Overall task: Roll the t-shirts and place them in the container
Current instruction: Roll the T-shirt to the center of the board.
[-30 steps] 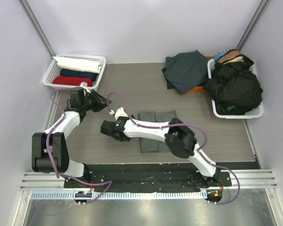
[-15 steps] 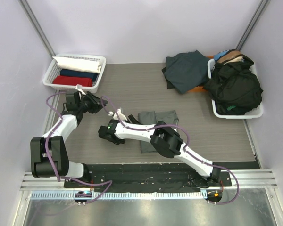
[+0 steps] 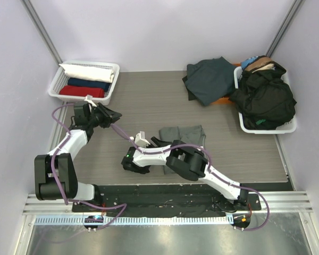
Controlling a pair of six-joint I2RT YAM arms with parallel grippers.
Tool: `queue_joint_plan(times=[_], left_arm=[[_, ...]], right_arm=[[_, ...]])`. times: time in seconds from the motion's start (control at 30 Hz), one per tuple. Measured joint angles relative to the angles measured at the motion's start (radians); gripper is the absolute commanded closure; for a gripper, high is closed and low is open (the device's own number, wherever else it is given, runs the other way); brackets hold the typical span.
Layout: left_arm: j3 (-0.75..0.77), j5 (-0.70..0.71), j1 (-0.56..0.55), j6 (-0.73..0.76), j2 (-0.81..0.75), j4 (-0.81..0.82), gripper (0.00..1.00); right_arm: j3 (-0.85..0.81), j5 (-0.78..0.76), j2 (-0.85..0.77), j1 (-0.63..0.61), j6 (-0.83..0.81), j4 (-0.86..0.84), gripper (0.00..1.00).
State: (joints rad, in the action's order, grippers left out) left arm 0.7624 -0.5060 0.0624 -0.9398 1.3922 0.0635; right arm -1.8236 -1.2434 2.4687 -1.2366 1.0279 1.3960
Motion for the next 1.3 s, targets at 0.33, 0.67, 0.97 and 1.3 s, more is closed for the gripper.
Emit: queue_joint_plan(times=[0.33,0.67,0.97,1.3], left_arm=[[-0.002,-0.003,0.000,0.000,0.001,0.000,0.71],[-0.002,-0.011,0.000,0.001,0.019,0.007,0.71],[-0.002,-0.010,-0.004,0.004,0.019,0.007,0.72],[-0.002,0.010,-0.045,0.008,0.027,0.008,0.72]], right_arm=[[0.110,0.042,-0.008,-0.005,0.013,0.005,0.99],[0.251,0.094,-0.148,-0.003,-0.061,-0.183,0.99],[0.466,0.192,-0.371,0.031,-0.205,-0.566,0.99],[0.787,0.365,-0.646,0.097,-0.336,-1.031,0.99]])
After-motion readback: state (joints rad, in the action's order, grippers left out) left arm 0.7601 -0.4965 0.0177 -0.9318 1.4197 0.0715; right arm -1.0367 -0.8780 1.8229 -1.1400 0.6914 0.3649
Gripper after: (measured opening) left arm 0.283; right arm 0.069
